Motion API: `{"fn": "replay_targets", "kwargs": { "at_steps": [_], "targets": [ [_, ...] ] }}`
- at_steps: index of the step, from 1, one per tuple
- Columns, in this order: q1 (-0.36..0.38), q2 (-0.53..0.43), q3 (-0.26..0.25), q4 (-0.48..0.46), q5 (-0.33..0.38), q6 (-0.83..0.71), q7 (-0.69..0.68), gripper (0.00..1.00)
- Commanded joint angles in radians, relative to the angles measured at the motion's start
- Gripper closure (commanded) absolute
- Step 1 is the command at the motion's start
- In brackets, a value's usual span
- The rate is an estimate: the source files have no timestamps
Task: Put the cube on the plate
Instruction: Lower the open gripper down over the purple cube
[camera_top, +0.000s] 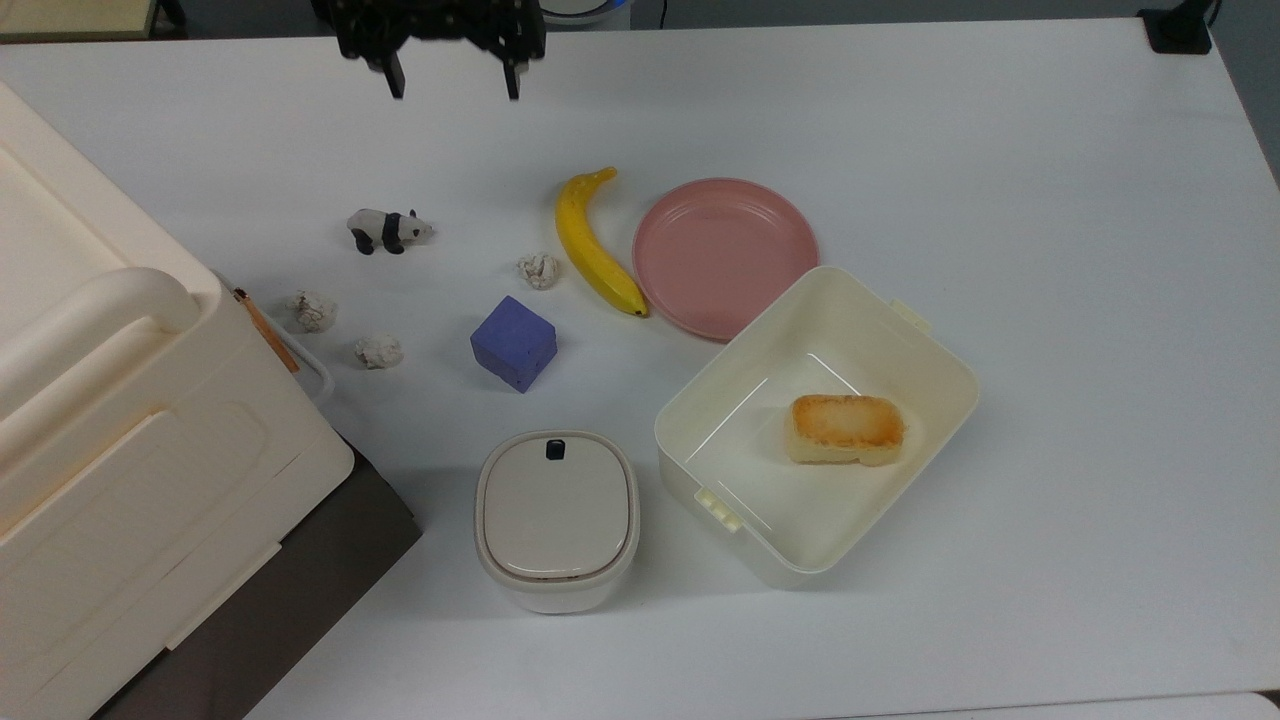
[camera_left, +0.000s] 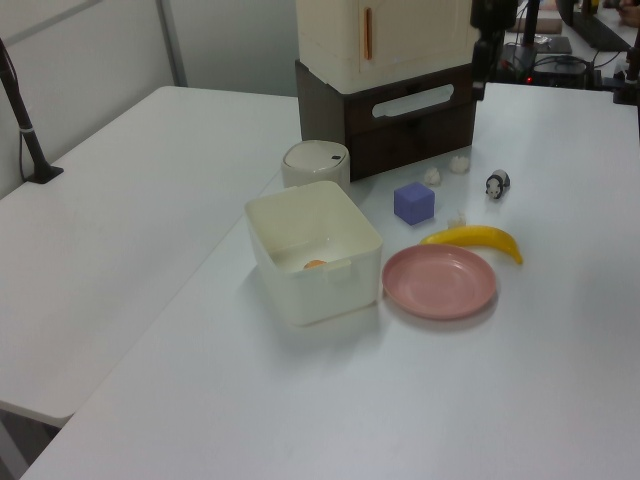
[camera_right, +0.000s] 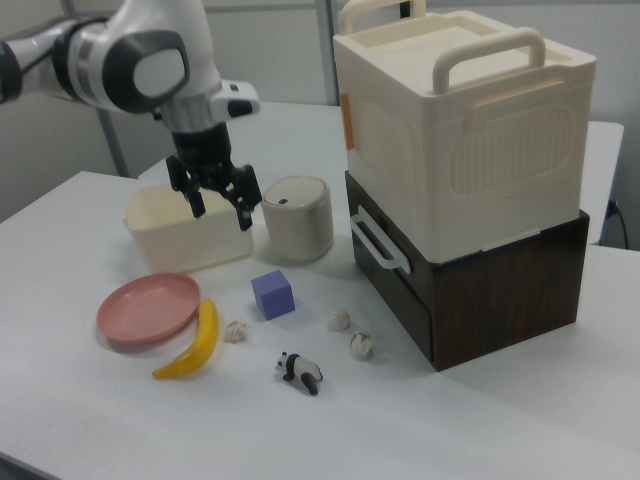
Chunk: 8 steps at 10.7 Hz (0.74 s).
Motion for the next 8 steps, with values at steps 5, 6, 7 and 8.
{"fn": "replay_targets", "kwargs": {
  "at_steps": [5, 6, 7, 8],
  "targets": [
    [0.032, 0.193, 0.006, -0.061, 0.004, 0.28, 0.657, 0.0],
    [0.034, 0.216, 0.006, -0.058, 0.003, 0.325, 0.736, 0.0],
    [0.041, 0.257, 0.006, -0.056, -0.008, 0.388, 0.821, 0.0],
    [0.058, 0.295, 0.006, -0.047, -0.015, 0.424, 0.863, 0.0]
  ]
}}
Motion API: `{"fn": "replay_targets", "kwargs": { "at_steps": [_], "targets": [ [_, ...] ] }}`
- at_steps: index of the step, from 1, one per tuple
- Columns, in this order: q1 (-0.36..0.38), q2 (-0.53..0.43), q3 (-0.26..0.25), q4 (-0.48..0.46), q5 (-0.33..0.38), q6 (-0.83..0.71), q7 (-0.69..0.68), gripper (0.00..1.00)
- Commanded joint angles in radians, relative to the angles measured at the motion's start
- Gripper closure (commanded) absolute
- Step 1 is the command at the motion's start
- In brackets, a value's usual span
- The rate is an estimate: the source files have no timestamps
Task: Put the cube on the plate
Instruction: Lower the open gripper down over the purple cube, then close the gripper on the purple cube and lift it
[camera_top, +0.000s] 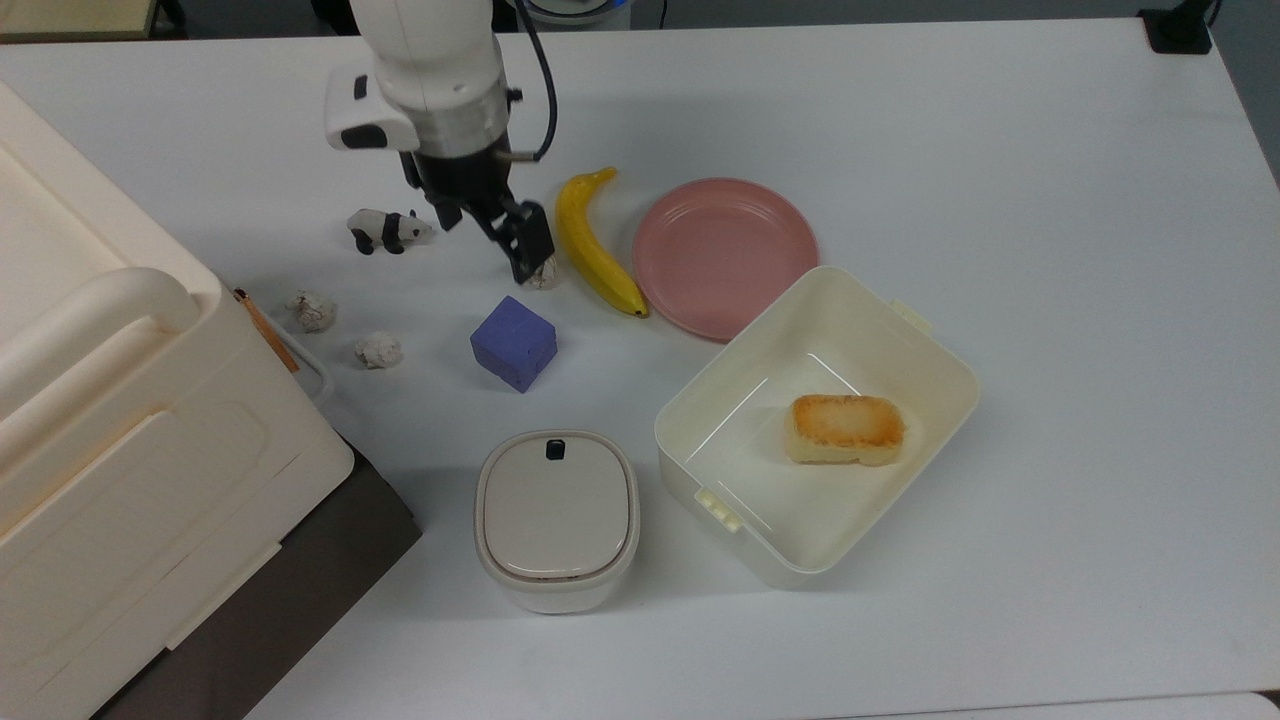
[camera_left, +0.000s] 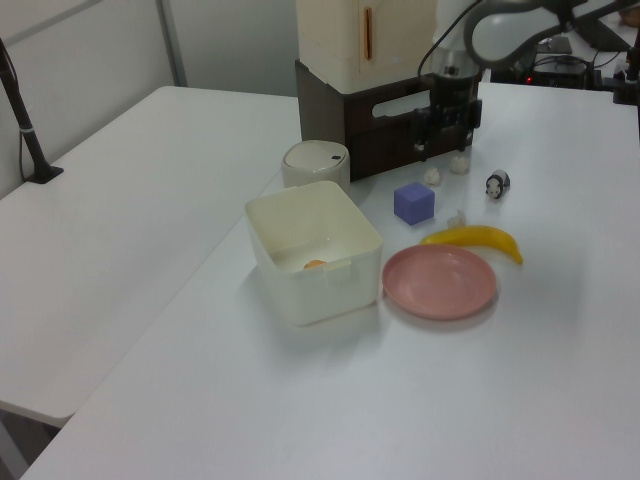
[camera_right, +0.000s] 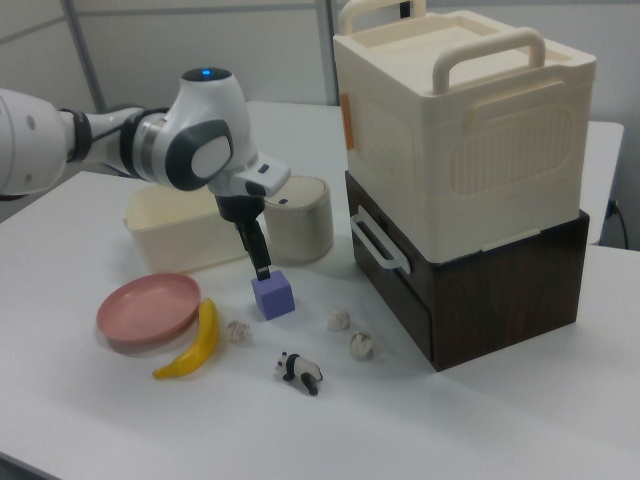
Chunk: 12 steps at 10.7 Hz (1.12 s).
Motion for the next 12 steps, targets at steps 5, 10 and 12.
{"fn": "replay_targets", "kwargs": {
  "at_steps": [5, 10, 12],
  "targets": [
    [0.101, 0.24, -0.005, 0.078, -0.19, 0.205, 0.344, 0.0],
    [0.095, 0.272, -0.005, 0.095, -0.214, 0.205, 0.347, 0.42],
    [0.078, 0.228, -0.005, 0.097, -0.213, 0.199, 0.336, 0.57]
  ]
}}
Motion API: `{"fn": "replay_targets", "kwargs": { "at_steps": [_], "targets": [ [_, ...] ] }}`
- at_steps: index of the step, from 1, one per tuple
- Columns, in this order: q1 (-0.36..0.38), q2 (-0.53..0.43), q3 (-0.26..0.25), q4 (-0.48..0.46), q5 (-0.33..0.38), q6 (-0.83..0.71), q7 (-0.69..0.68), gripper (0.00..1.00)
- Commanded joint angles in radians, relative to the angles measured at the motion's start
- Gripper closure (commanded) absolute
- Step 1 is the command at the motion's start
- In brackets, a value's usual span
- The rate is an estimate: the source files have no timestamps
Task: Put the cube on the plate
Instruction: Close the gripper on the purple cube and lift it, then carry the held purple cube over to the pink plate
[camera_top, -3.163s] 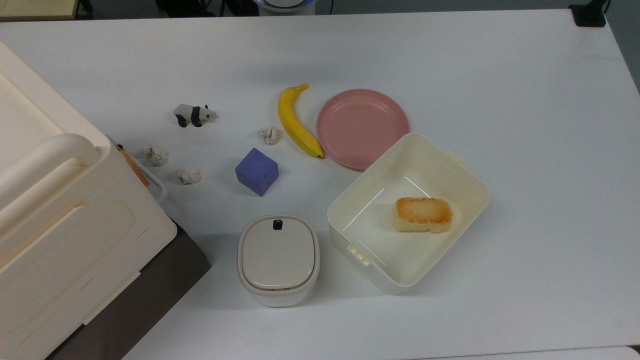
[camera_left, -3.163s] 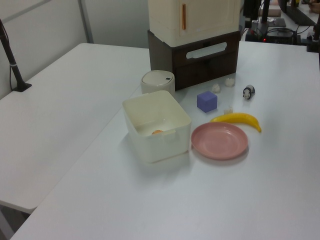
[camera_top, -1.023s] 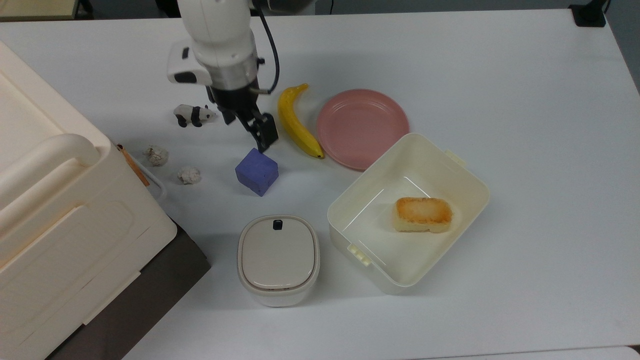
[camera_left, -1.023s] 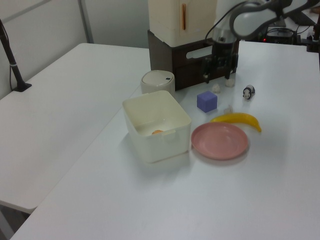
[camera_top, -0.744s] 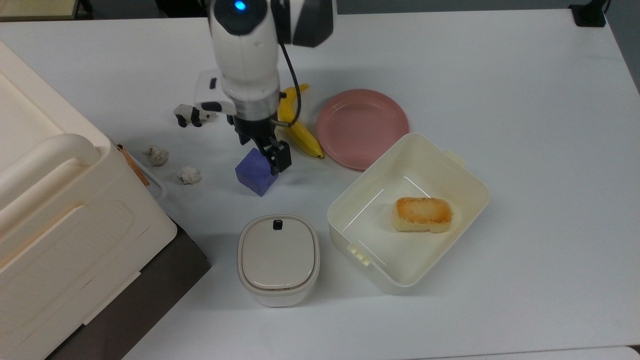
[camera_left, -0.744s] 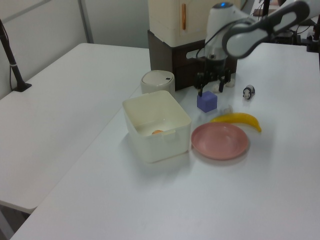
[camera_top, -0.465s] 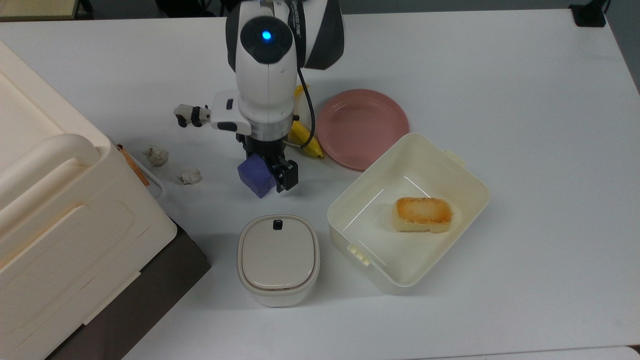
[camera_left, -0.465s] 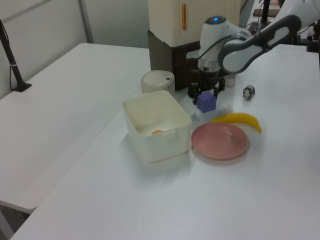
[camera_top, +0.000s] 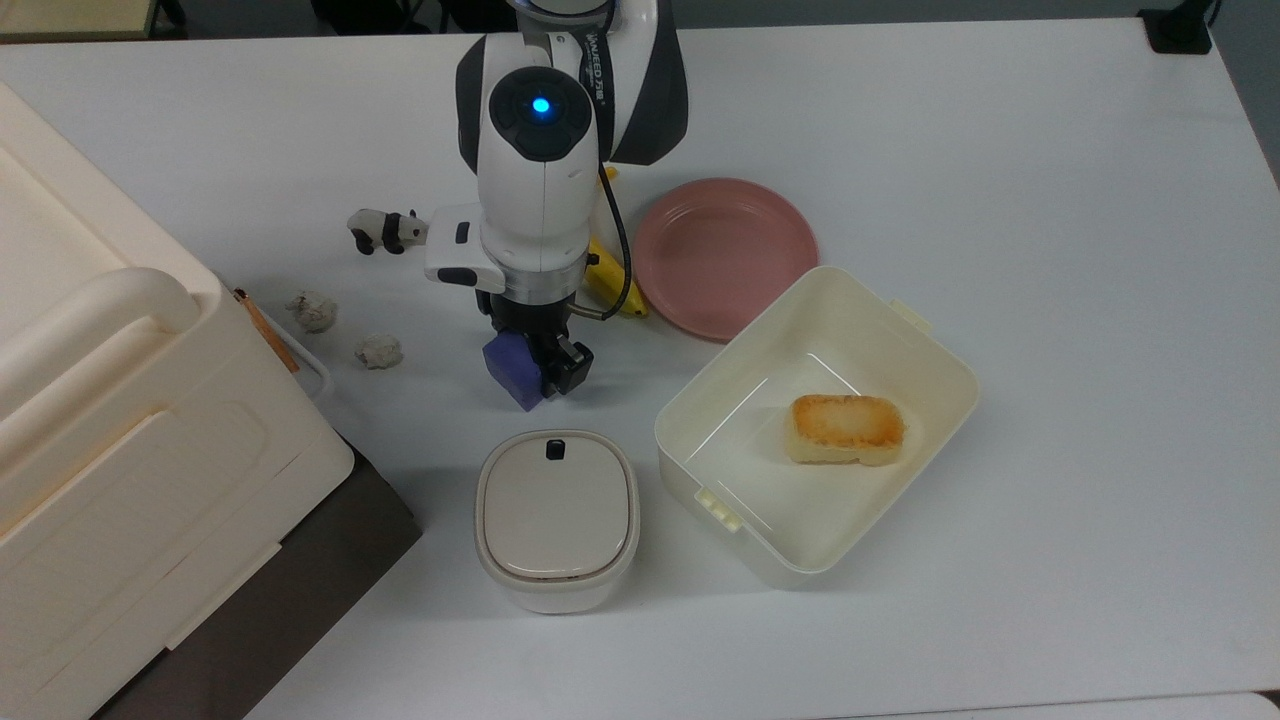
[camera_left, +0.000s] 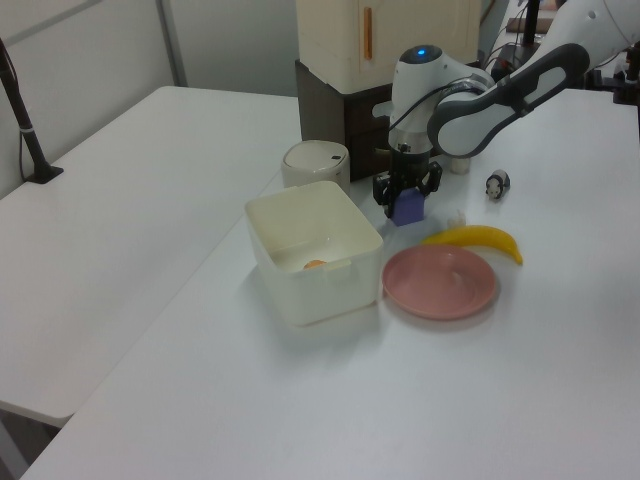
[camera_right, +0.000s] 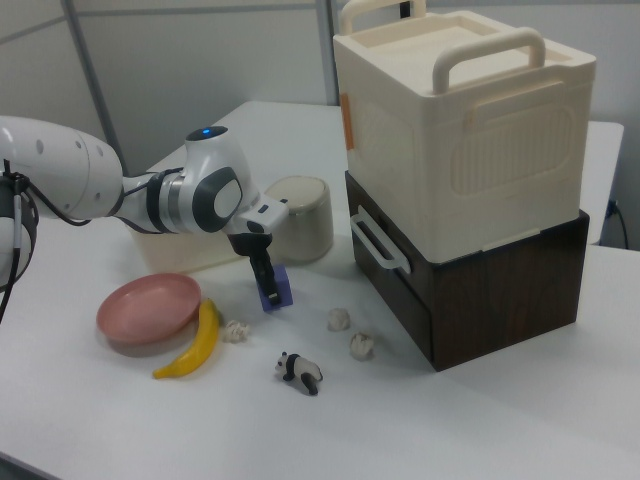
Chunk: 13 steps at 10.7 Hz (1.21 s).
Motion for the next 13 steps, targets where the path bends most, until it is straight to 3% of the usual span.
{"fn": "replay_targets", "kwargs": {
  "at_steps": [1, 4, 5, 7, 8, 10, 13],
  "targets": [
    [-0.014, -0.089, -0.004, -0.004, -0.013, -0.01, 0.013, 0.59],
    [-0.005, -0.206, 0.003, -0.011, -0.013, -0.157, -0.002, 0.59],
    [-0.005, -0.241, 0.031, -0.013, -0.012, -0.226, -0.021, 0.59],
    [-0.014, -0.301, 0.106, -0.031, -0.013, -0.357, -0.032, 0.59],
    [-0.003, -0.336, 0.12, -0.056, -0.013, -0.406, -0.03, 0.59],
    [-0.002, -0.402, 0.213, -0.109, -0.013, -0.473, -0.029, 0.59],
    [0.001, -0.404, 0.346, -0.137, -0.013, -0.498, 0.011, 0.59]
  ]
}}
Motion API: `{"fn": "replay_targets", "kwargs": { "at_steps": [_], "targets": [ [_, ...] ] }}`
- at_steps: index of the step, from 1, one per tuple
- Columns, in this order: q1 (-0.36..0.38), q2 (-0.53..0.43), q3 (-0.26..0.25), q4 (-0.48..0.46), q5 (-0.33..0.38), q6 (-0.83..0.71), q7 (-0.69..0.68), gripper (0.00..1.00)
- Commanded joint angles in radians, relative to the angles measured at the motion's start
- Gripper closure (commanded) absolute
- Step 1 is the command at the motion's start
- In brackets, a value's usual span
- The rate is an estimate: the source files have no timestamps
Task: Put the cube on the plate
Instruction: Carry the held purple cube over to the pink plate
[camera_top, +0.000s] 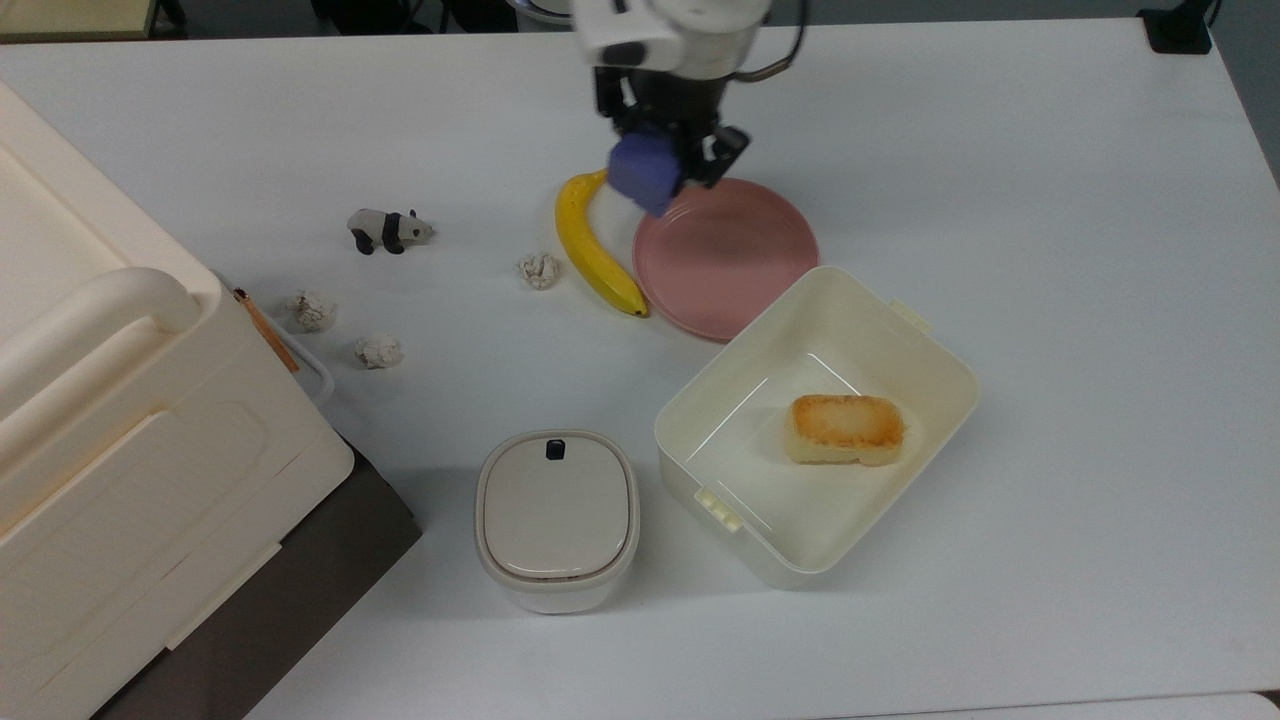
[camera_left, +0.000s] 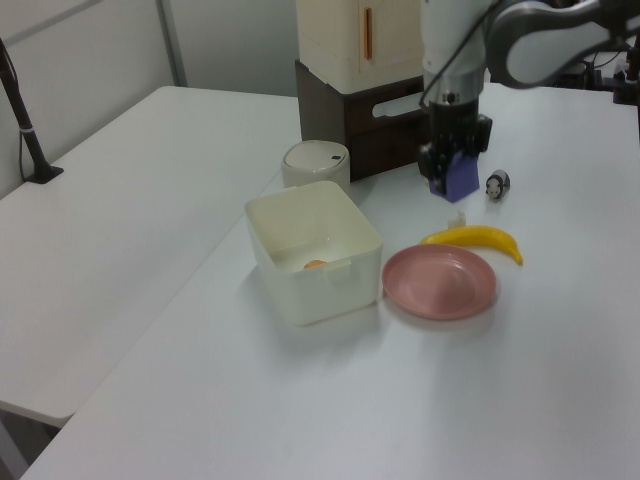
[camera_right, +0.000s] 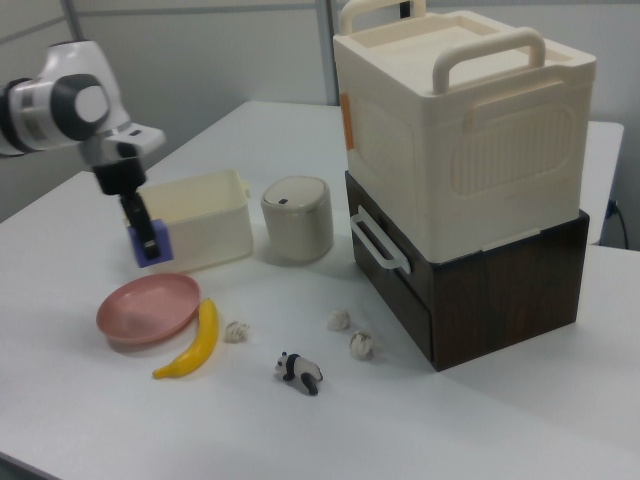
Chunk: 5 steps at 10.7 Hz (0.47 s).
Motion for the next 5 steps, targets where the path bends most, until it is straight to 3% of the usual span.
{"fn": "replay_targets", "kwargs": {
  "at_steps": [1, 3, 5],
  "targets": [
    [0.003, -0.033, 0.101, -0.066, -0.013, -0.035, 0.031, 0.45],
    [0.003, -0.033, 0.111, -0.061, -0.013, -0.082, 0.054, 0.0],
    [0.0, -0.031, 0.112, -0.058, -0.013, -0.079, 0.055, 0.0]
  ]
}}
